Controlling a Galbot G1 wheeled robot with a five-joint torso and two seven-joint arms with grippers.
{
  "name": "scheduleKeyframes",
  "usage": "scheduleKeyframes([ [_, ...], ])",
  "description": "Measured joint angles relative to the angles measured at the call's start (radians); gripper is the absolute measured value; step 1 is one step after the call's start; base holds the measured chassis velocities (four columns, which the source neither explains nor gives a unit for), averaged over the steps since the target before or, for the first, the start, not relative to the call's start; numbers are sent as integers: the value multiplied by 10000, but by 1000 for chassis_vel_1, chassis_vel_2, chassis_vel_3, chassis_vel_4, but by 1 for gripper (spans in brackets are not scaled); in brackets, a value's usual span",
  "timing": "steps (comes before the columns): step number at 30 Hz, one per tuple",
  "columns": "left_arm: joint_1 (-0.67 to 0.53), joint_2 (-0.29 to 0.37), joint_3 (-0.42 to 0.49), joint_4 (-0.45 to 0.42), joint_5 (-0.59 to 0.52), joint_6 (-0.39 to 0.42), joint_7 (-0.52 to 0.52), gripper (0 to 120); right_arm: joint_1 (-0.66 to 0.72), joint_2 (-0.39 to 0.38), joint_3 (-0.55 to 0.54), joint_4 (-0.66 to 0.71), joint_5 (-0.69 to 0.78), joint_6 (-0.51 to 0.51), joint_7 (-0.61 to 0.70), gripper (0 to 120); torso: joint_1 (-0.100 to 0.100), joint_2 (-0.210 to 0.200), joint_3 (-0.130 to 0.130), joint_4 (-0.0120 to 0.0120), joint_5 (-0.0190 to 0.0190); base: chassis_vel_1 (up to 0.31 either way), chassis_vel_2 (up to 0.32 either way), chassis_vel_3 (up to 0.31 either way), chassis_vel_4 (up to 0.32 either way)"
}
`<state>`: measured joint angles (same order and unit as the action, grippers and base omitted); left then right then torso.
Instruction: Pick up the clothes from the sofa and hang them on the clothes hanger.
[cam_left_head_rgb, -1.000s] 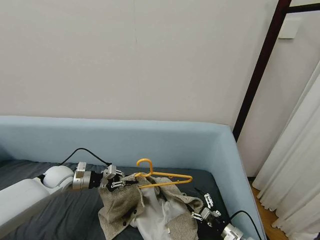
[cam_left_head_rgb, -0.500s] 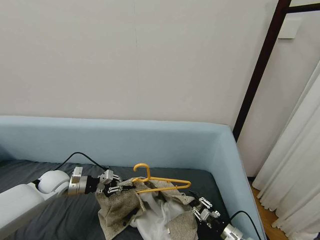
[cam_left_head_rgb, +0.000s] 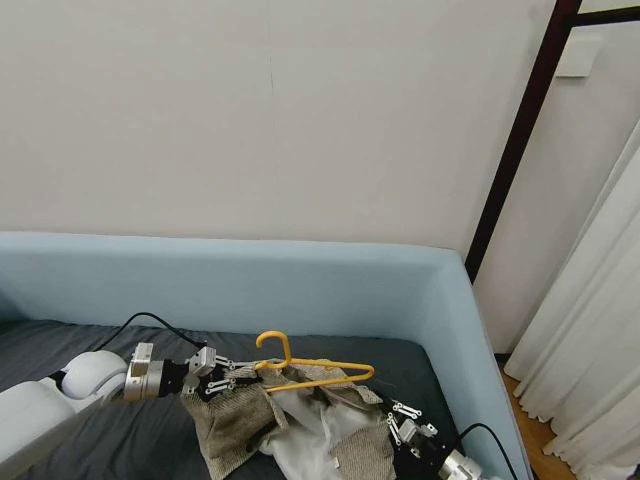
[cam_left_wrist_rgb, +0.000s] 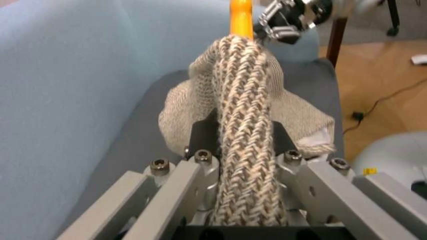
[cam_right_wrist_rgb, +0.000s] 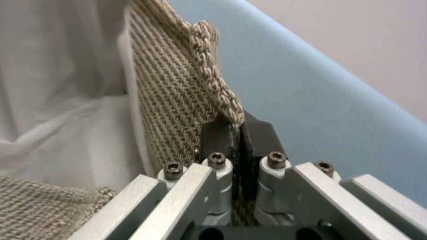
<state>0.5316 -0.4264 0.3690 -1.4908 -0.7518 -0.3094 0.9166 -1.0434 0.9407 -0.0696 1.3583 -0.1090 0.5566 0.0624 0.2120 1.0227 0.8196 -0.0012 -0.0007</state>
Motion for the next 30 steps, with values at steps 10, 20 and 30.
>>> scheduleKeyframes([
  [10, 1070, 189, -1263, -256, 698, -179, 122, 8, 0, -250, 128, 1178, 1037, -641, 34, 0, 0, 0, 1, 0, -2, 0, 0, 0, 0],
  [20, 1401, 187, -1697, -171, 1355, -131, -132, 8, -308, -964, 253, 3379, 1977, -1492, 194, 0, 0, 0, 1, -2, -2, 0, 0, 0, 0],
  [30, 941, 15, -1344, 27, 1392, 208, -866, 7, -393, -1727, 285, 5386, 2838, -2288, 216, 0, 0, 0, 0, -1, -1, 0, 0, 0, 0],
])
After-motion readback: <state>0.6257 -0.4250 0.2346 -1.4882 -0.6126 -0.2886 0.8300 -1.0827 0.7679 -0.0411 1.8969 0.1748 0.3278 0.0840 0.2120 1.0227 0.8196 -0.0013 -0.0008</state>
